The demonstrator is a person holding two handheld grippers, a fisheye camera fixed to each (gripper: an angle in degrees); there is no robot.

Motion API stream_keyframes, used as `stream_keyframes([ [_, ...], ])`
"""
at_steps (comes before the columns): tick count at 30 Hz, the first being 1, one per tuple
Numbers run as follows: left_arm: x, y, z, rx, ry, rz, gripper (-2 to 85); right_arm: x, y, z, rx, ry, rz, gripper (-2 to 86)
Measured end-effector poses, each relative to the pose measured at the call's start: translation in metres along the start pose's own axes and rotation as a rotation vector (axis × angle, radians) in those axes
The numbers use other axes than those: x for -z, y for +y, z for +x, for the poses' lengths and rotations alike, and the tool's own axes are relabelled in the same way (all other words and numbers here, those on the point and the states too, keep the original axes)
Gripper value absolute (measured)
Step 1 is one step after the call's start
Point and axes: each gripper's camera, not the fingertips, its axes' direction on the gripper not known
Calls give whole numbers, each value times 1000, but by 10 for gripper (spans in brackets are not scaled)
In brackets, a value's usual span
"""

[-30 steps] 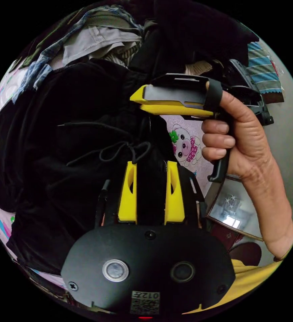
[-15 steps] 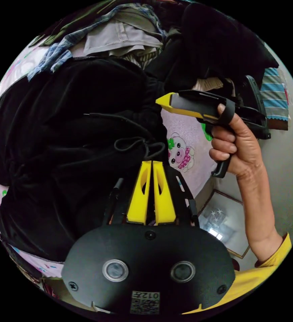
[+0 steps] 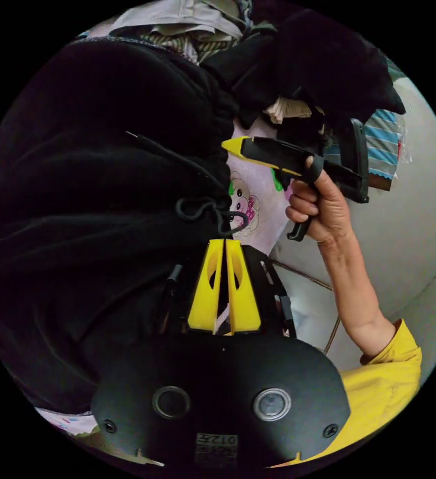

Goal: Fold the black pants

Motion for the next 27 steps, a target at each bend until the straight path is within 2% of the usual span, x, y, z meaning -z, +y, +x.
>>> stream_keyframes([
  [2,24,22,10,-83,4,70,2,18,28,-8,24,-31,46,63],
  [6,66,82,10,-145,-190,99,3,11,78,-22,54,-118,-21,66],
  [9,73,117,6,-182,-252,44,4,-11,113,-34,64,-128,-69,71],
  [13,65,146,13,-239,-308,-50,3,-36,136,-54,54,-237,-84,76],
  [17,60,172,28,-293,-326,-128,2,-64,144,-86,122,-164,-170,36],
  [22,61,201,45,-306,-250,-245,4,-71,151,-114,182,-127,-287,15],
  [27,78,234,60,-318,-248,-301,4,-112,152,-137,140,-45,-348,15],
])
